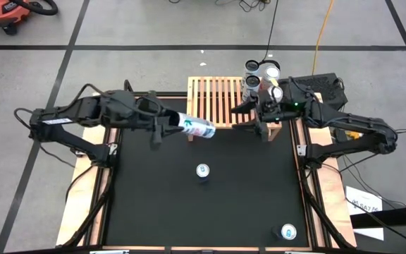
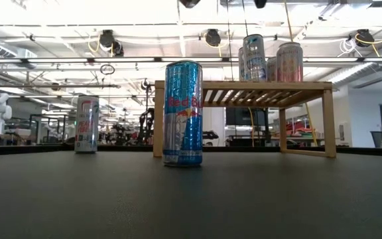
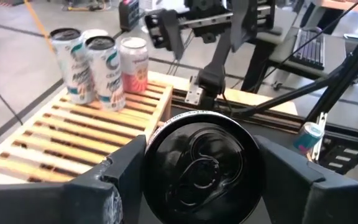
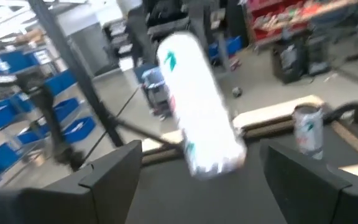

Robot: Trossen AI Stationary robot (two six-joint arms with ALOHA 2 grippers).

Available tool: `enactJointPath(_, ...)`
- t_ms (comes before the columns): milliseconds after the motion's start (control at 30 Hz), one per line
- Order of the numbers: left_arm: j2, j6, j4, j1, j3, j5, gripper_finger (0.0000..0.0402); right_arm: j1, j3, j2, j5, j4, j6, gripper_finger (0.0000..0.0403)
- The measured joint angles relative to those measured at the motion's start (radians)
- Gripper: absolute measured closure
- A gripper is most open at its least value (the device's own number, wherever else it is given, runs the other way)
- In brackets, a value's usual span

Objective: Place canned beverage on shelf
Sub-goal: Put the bottom white soda can on the shelf

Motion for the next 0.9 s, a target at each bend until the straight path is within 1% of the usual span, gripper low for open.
enactJointPath(67, 0.020, 0.007, 0.016, 0.017, 0.000, 0.024, 0.0163, 0.007, 0.000, 0.017, 0.029, 0.032, -0.026, 0.0090)
enactJointPath(133, 0.037, 0.006, 0.022, 0.030, 0.000, 0.027, 0.0163, 0.013, 0.000, 0.033, 0.045, 0.044, -0.052, 0.0090)
enactJointPath(233, 0.071, 0.004, 0.031, 0.049, 0.000, 0.029, 0.0163, 0.028, 0.000, 0.059, 0.051, 0.050, -0.098, 0.0089)
enactJointPath(367, 0.121, 0.006, 0.102, 0.059, -0.001, 0.030, 0.0163, 0.043, 0.000, 0.093, 0.061, 0.049, -0.162, 0.0089)
enactJointPath(567, 0.161, 0.030, 0.185, 0.065, -0.001, 0.110, 0.0162, 0.064, 0.000, 0.145, 0.077, 0.039, -0.232, 0.0089)
enactJointPath(800, 0.163, 0.034, 0.231, 0.066, -0.001, 0.117, 0.0162, 0.088, 0.000, 0.177, 0.076, 0.002, -0.238, 0.0089)
enactJointPath(900, 0.163, 0.034, 0.238, 0.065, -0.001, 0.118, 0.0162, 0.089, 0.000, 0.179, 0.082, -0.012, -0.205, 0.0098)
